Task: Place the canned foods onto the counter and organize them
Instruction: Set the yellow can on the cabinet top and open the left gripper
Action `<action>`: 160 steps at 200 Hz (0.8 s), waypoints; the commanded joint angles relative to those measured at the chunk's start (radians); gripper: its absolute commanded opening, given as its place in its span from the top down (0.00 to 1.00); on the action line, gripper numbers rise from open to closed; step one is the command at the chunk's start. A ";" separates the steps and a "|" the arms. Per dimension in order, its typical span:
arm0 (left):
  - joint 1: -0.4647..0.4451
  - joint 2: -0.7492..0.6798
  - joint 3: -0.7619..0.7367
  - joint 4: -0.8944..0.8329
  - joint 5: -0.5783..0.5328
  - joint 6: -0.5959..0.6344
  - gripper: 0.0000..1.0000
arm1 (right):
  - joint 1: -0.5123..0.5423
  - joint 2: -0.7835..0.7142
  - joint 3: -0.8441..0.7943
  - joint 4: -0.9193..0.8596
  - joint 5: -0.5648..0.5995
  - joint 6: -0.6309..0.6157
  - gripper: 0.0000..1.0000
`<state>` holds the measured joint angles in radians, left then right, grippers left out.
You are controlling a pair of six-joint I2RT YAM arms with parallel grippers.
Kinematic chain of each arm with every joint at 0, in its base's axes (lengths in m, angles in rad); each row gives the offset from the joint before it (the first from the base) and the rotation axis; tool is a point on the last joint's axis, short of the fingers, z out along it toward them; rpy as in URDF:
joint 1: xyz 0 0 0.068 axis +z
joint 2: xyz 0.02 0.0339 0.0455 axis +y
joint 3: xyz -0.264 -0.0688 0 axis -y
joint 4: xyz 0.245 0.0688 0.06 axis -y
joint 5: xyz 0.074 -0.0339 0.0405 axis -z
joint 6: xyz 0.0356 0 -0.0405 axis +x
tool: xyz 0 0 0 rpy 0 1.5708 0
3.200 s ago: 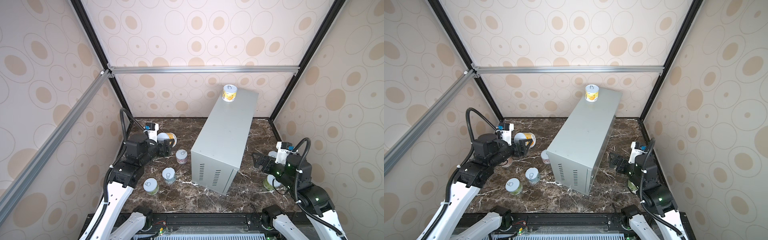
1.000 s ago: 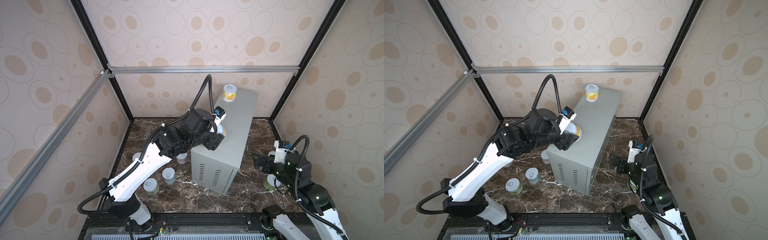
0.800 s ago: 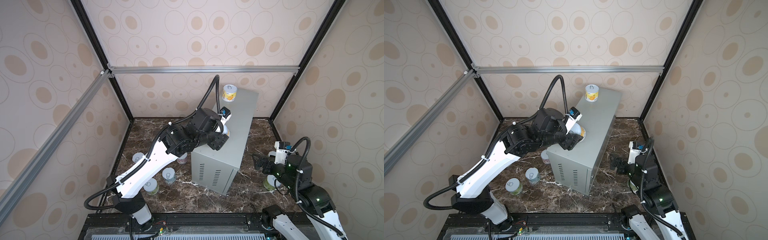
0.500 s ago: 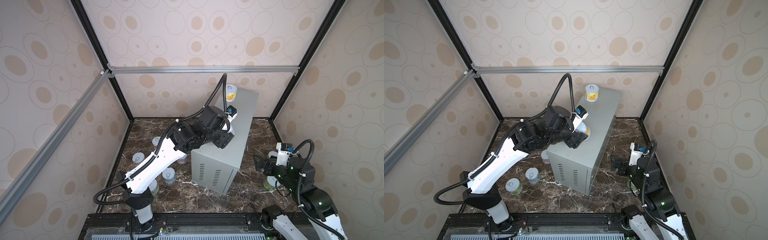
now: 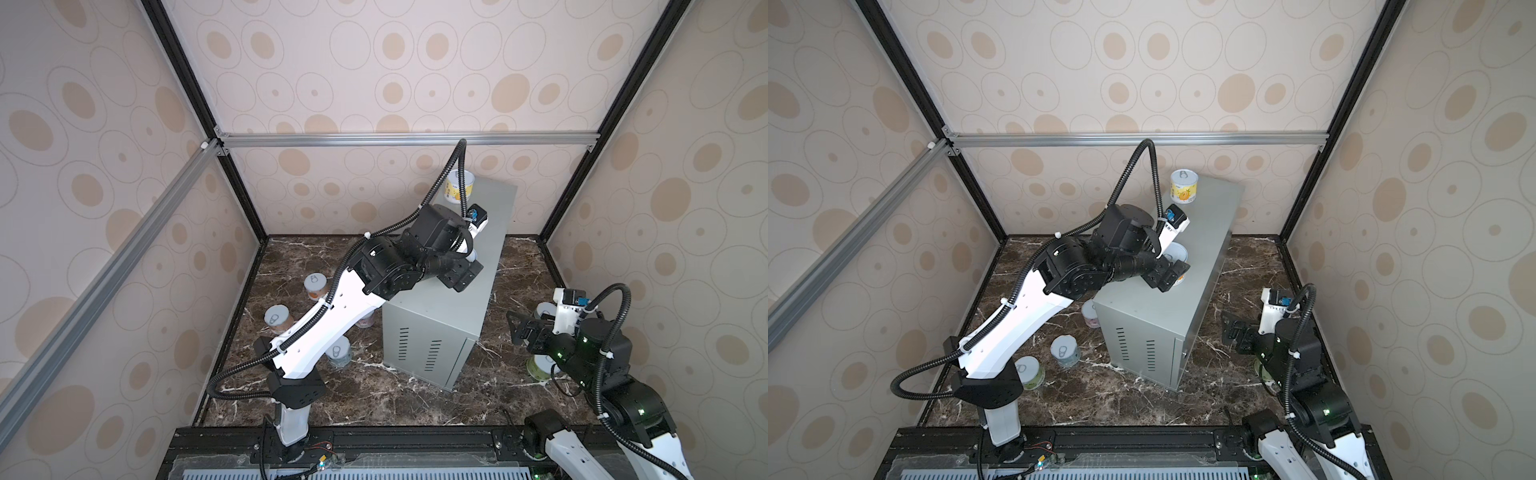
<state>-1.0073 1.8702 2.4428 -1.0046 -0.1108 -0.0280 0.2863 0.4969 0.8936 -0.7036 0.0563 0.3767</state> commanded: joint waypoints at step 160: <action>-0.007 -0.582 -0.656 0.525 -0.182 -0.026 0.01 | -0.001 0.084 0.312 -0.161 -0.133 -0.131 0.01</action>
<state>-1.0092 1.4017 1.9034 -0.6491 -0.2268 -0.0265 0.2863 0.5438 1.1568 -0.8162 -0.0360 0.2852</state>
